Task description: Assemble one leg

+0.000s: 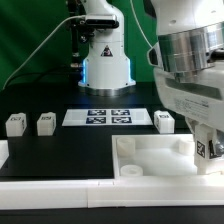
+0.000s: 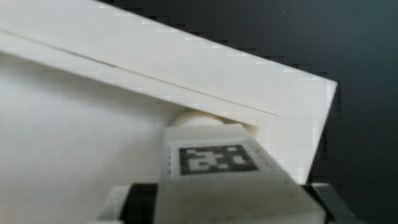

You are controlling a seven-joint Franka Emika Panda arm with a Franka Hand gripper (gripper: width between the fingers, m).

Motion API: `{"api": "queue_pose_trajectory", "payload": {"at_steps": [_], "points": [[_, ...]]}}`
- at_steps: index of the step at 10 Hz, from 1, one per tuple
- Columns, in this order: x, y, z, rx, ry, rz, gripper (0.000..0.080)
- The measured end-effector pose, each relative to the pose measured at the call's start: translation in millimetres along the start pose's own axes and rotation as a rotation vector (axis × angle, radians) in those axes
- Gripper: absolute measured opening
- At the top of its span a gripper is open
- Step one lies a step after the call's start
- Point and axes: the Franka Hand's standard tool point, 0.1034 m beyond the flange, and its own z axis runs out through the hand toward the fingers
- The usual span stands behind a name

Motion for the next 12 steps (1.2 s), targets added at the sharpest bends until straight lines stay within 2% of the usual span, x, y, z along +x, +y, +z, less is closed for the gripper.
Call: {"api": "queue_pose_trajectory", "payload": {"at_steps": [1, 2, 3, 4, 5, 7, 8, 11, 12], "points": [[-1.1, -0.2, 0.4, 0.006, 0.003, 0.033, 0.0292], [-0.4, 0.0, 0.7, 0.005, 0.003, -0.006, 0.0378], [-0.4, 0.2, 1.0, 0.005, 0.003, -0.043, 0.0378], [-1.0, 0.5, 1.4, 0.004, 0.003, -0.048, 0.0553], [-2.6, 1.9, 2.7, 0.001, 0.003, -0.126, 0.0629], [-2.5, 2.6, 3.5, -0.012, 0.023, -0.503, 0.0643], [-8.0, 1.0, 2.8, -0.024, 0.056, -0.733, 0.0648], [-2.2, 1.3, 4.0, -0.038, 0.060, -1.020, 0.0649], [-5.1, -1.5, 3.6, -0.058, 0.093, -1.273, 0.0649]]}}
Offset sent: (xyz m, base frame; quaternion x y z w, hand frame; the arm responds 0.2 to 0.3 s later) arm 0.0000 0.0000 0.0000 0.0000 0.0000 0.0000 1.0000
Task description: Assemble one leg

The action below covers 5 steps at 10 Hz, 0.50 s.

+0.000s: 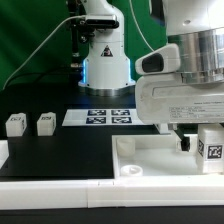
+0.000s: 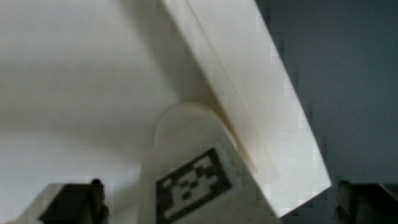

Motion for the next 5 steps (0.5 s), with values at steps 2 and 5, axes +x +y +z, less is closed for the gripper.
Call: {"api": "queue_pose_trajectory", "payload": {"at_steps": [2, 5], "points": [[1.5, -5.6, -0.7, -0.027, 0.014, -0.222, 0.0649], [1.3, -5.6, -0.2, -0.018, 0.014, -0.053, 0.0539]]}}
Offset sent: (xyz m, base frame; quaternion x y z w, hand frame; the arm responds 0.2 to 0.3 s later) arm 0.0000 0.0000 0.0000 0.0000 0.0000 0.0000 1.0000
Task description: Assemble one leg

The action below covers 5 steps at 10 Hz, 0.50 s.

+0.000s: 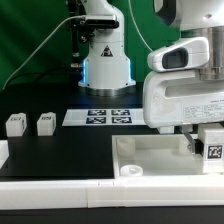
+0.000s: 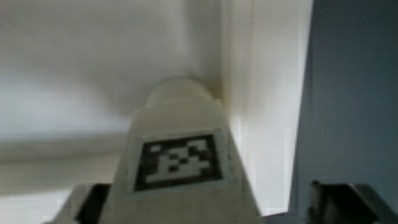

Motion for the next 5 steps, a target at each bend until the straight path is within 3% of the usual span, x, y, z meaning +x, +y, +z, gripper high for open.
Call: {"api": "queue_pose_trajectory", "payload": {"at_steps": [1, 2, 5], "points": [[0.2, 6.3, 0.6, -0.009, -0.003, 0.101, 0.0350], [0.2, 10.8, 1.7, -0.015, -0.004, 0.170, 0.0290], [-0.1, 14.7, 3.1, -0.010, -0.014, 0.680, 0.0288]]}}
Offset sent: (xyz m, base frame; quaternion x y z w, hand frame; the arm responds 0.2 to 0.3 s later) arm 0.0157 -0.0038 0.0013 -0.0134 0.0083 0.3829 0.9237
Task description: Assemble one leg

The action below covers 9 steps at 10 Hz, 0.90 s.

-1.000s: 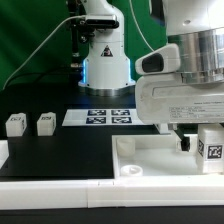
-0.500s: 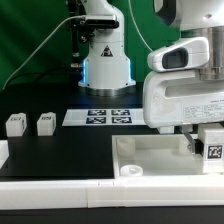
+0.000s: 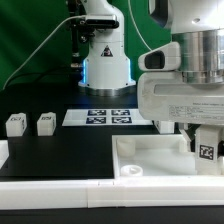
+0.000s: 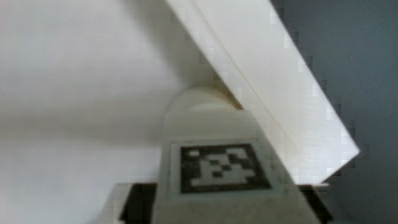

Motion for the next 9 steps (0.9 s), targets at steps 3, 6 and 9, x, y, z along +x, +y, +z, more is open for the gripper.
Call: {"api": "queue_pose_trajectory", "payload": {"at_steps": [3, 6, 9], "points": [[-4.0, 2.1, 1.2, 0.013, -0.039, 0.553, 0.0274], [-4.5, 1.8, 1.6, 0.026, -0.070, 0.780, 0.0274], [-6.4, 2.8, 3.1, 0.029, -0.068, 0.585, 0.0528]]}}
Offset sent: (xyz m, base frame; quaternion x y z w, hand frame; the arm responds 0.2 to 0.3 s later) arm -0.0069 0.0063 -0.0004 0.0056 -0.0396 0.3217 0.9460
